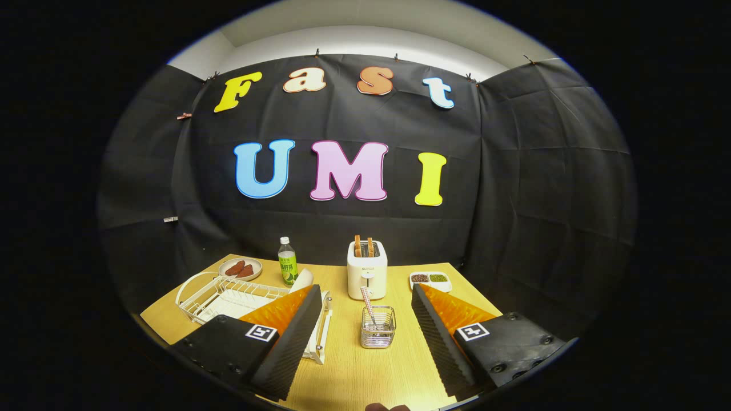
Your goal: Take the plate from the dish rack, then take the spoon from the basket and place it into the plate.
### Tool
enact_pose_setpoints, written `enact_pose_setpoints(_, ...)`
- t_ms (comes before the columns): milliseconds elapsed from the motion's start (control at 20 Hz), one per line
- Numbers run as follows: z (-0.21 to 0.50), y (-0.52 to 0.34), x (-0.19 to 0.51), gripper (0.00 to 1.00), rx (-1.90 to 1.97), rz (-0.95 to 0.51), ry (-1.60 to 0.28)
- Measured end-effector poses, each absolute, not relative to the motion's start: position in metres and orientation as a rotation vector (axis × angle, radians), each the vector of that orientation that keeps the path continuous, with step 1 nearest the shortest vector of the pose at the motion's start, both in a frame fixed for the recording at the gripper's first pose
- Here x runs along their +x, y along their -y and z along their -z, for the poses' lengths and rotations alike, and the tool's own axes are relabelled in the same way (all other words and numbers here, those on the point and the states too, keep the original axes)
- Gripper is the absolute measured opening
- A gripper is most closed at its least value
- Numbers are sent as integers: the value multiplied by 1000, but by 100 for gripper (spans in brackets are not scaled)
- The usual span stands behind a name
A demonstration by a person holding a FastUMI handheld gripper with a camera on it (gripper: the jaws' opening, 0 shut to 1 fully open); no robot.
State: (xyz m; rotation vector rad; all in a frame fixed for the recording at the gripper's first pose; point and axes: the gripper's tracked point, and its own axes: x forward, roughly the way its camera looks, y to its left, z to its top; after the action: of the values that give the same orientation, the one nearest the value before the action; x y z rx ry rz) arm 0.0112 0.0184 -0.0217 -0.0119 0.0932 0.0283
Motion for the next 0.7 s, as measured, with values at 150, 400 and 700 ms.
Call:
enact_pose_setpoints(150, 22, -25, 19, 98, -12, -40, -104)
enact_pose_setpoints(400, 15, -45, 43, 98, -15, -77, -105)
enact_pose_setpoints(700, 23, -84, 85, 98, 14, -156, -186)
